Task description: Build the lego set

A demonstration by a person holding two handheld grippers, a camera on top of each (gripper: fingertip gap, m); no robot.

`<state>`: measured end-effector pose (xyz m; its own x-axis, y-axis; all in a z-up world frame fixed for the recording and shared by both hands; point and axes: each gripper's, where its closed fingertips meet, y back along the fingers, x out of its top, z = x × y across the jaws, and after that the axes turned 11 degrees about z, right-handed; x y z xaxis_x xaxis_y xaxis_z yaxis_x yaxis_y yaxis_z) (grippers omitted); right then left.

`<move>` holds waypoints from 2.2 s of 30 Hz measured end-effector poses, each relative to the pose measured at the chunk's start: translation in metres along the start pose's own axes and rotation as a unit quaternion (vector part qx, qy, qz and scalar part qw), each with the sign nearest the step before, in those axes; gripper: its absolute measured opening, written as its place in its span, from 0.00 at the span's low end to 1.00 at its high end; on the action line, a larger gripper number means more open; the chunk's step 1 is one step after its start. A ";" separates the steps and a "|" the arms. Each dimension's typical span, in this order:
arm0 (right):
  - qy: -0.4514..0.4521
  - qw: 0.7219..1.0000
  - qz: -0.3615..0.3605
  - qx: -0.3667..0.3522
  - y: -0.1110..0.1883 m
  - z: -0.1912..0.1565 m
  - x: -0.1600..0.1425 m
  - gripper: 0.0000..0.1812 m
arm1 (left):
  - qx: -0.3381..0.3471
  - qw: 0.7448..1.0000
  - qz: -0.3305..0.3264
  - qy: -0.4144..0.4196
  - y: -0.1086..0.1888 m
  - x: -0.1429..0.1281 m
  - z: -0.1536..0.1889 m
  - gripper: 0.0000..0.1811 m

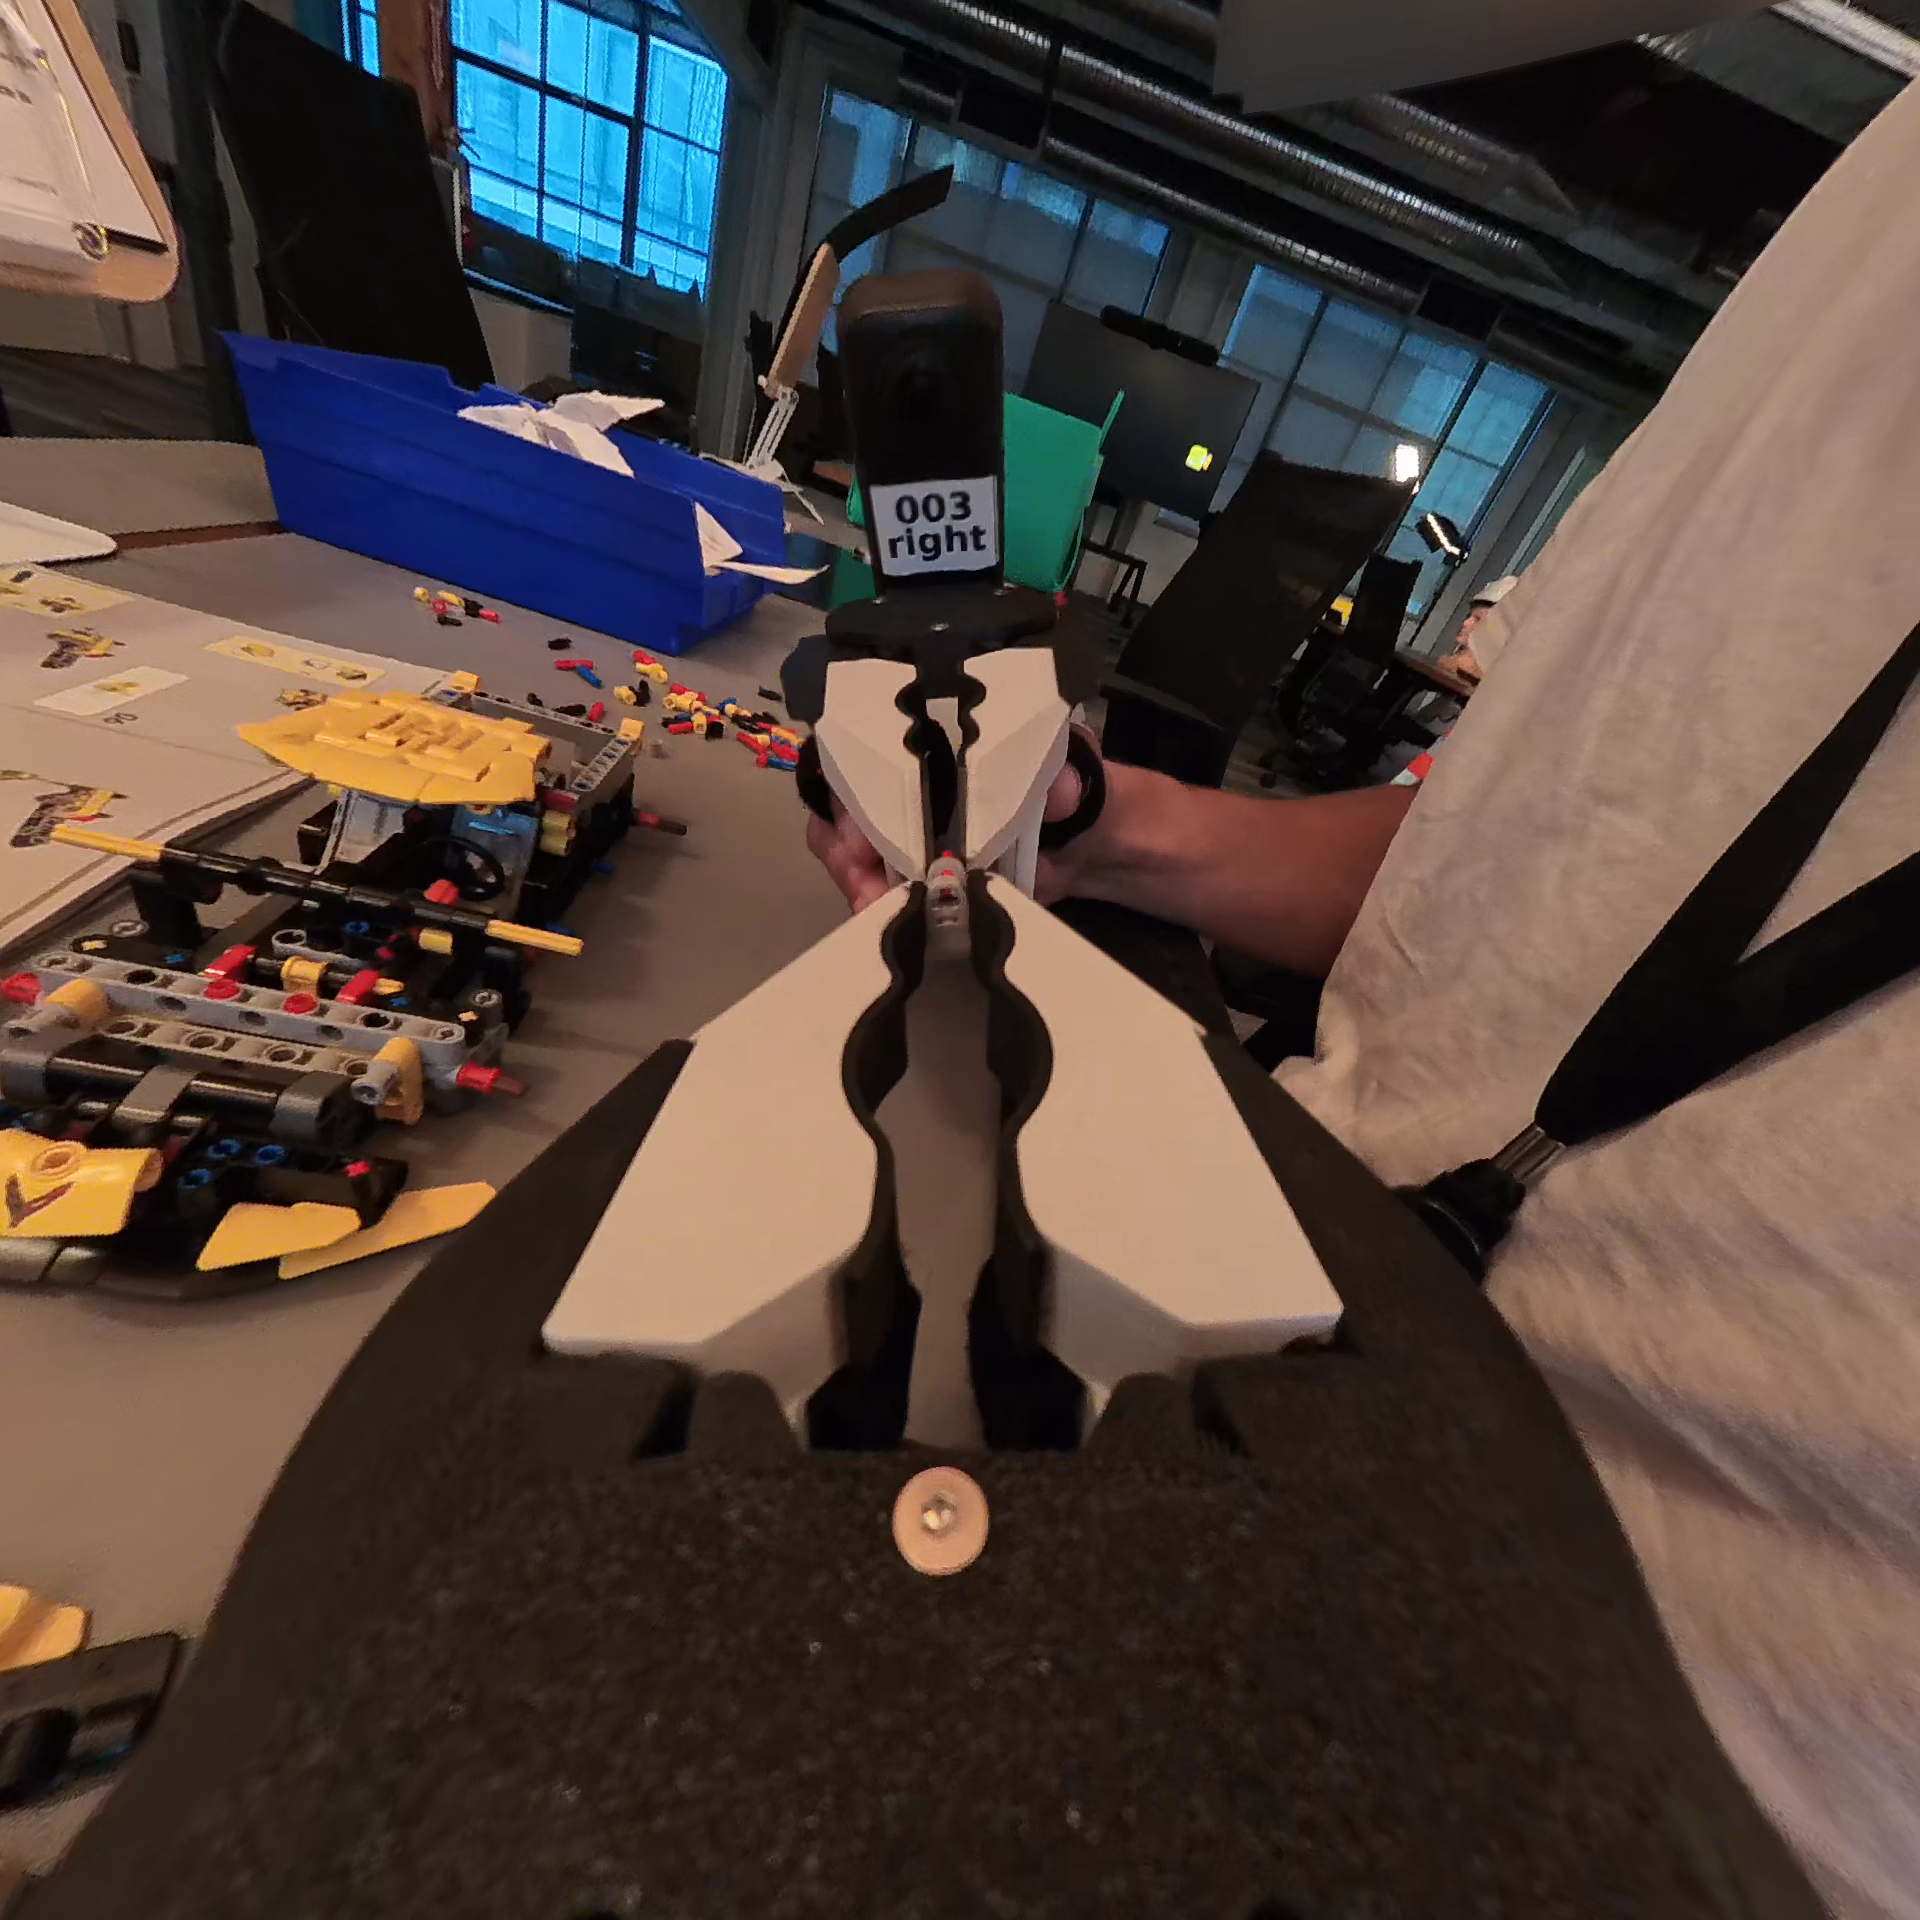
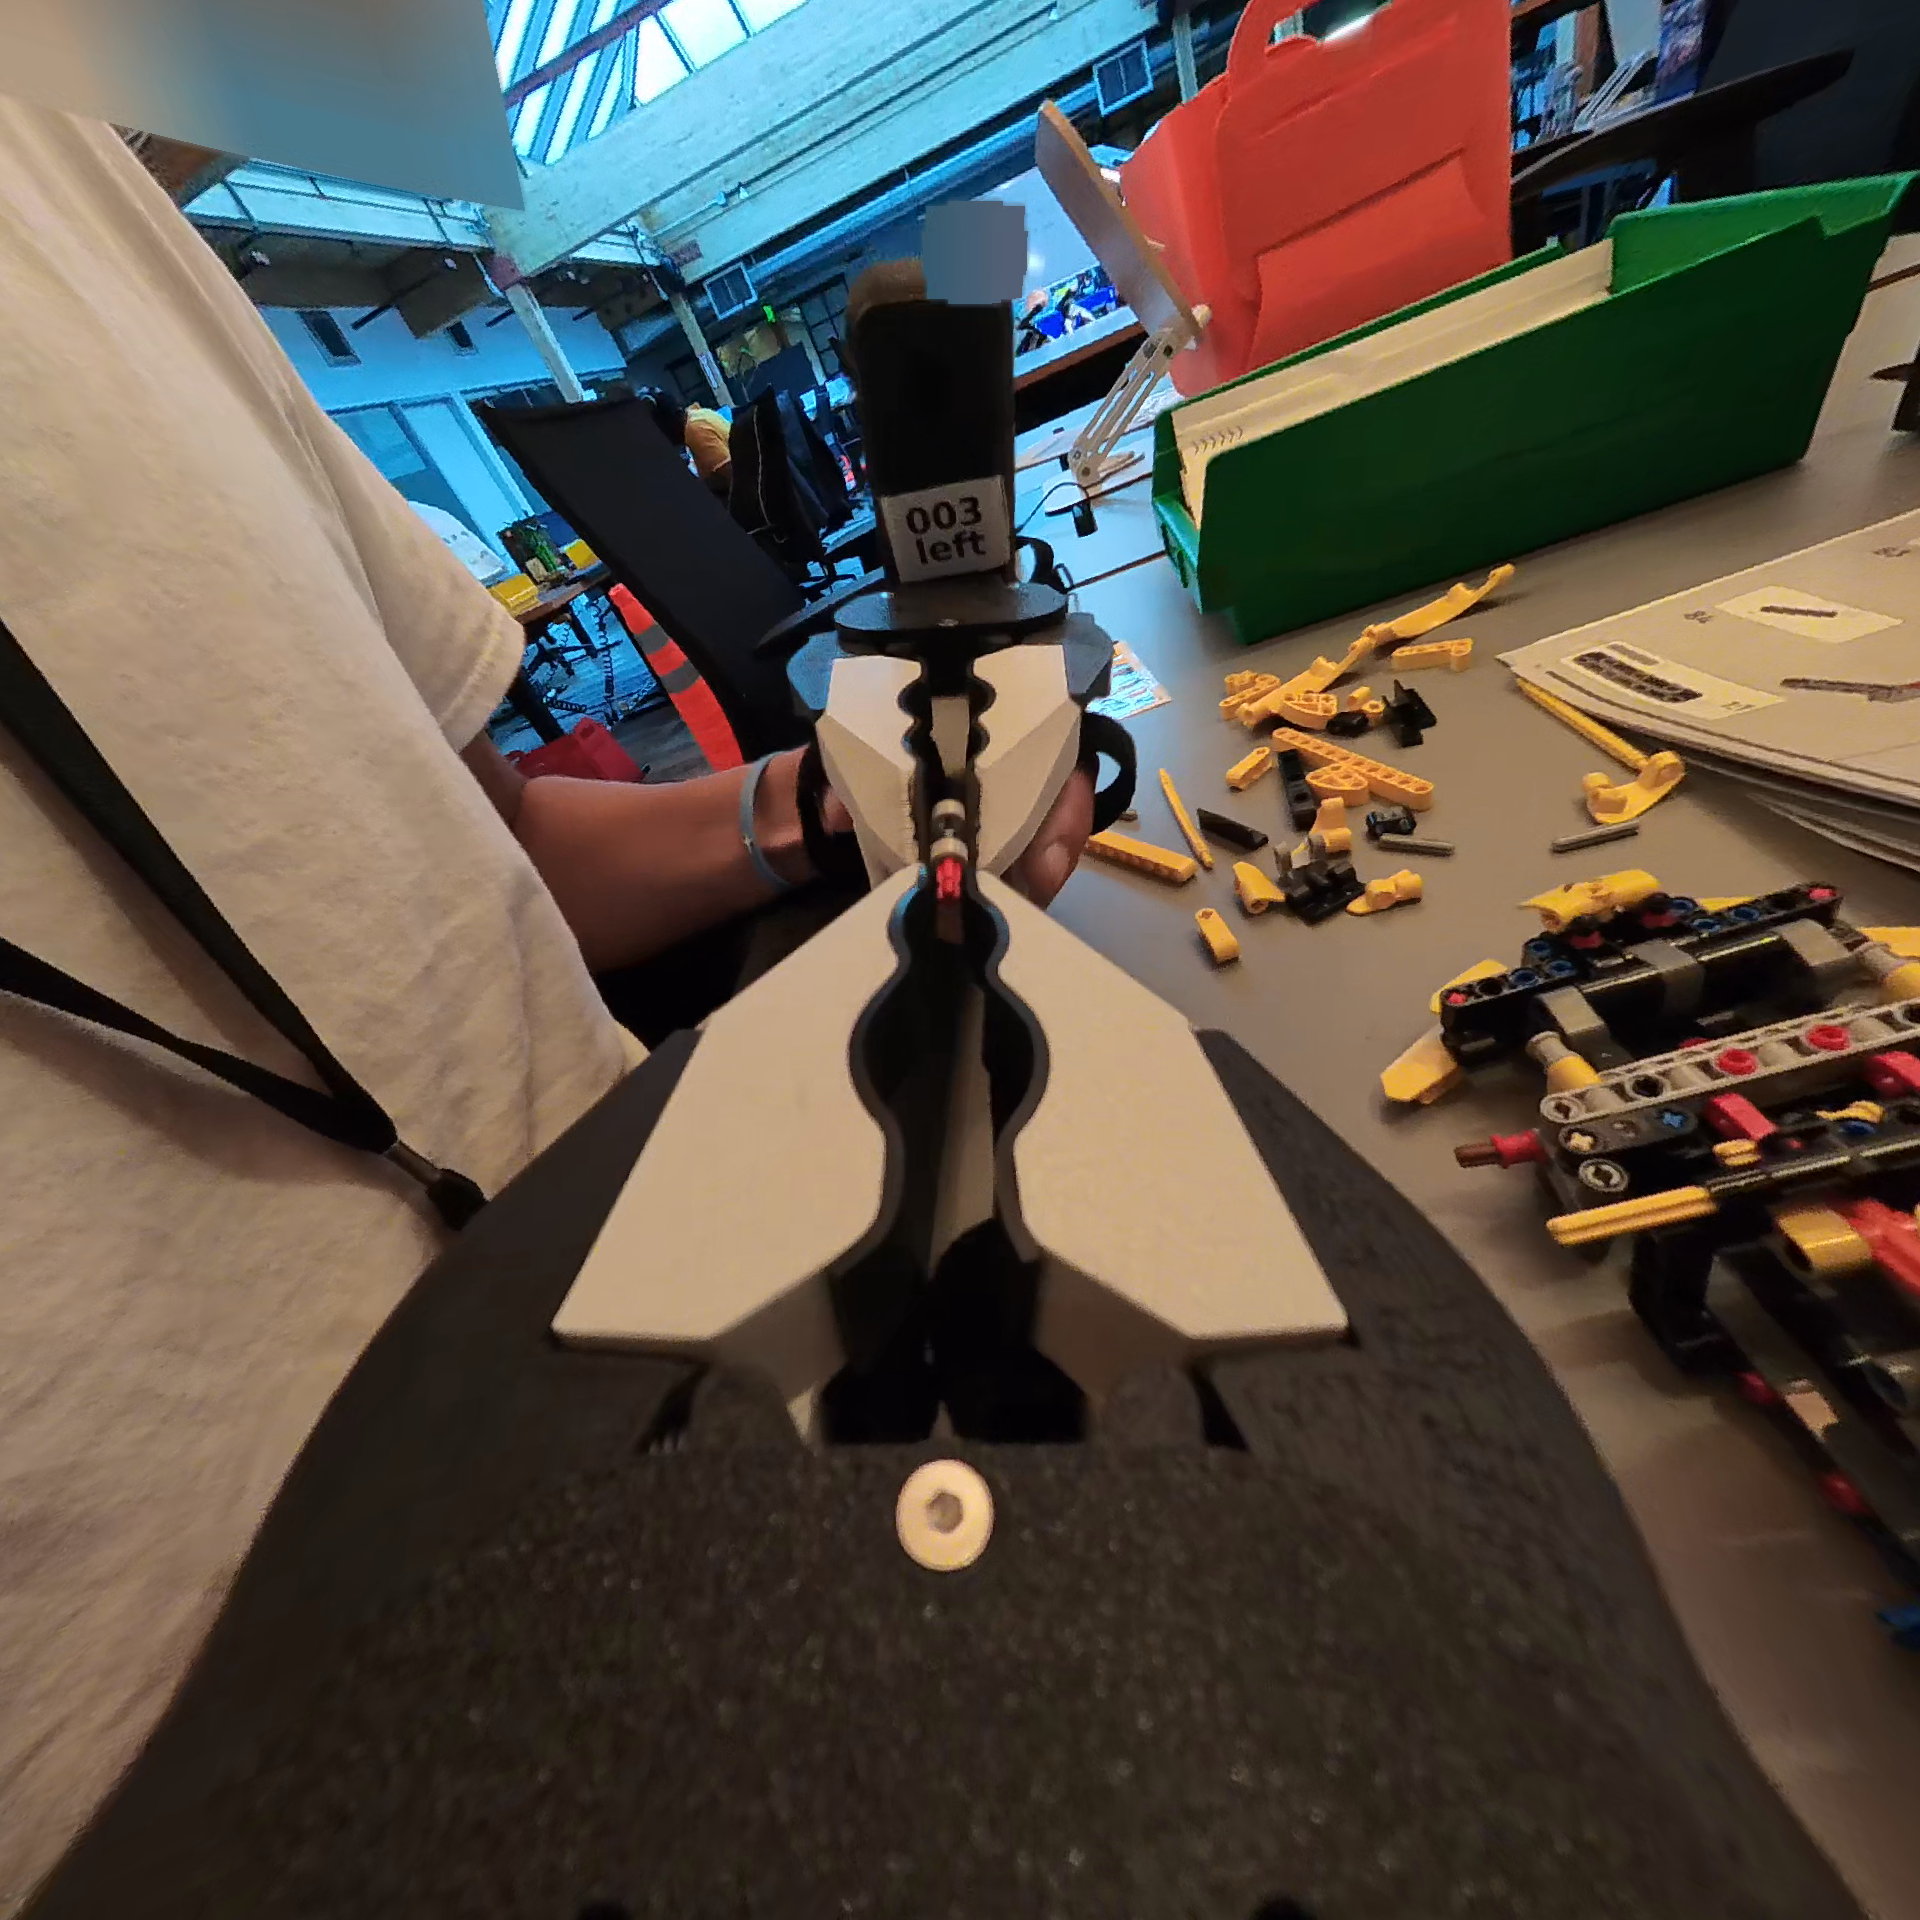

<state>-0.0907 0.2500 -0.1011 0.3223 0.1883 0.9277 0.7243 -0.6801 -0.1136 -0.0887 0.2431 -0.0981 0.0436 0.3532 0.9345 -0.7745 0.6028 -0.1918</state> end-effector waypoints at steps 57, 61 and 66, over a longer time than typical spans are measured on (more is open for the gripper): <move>0.100 0.919 -0.310 -0.224 0.135 0.047 -0.072 0.16 | 0.155 0.923 -0.339 -0.092 0.009 -0.087 -0.050 0.04; 0.106 0.913 -0.328 -0.220 0.139 0.046 -0.076 0.16 | 0.157 0.915 -0.360 -0.091 0.013 -0.094 -0.051 0.04; 0.113 0.911 -0.340 -0.203 0.143 0.039 -0.076 0.16 | 0.154 0.905 -0.385 -0.091 0.018 -0.101 -0.049 0.04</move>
<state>0.0118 0.1665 -0.2013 -0.2834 0.5453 0.7889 0.4097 -0.6749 0.6137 -0.0760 0.2537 -0.2107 0.5625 -0.2277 0.7948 -0.6987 0.3829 0.6042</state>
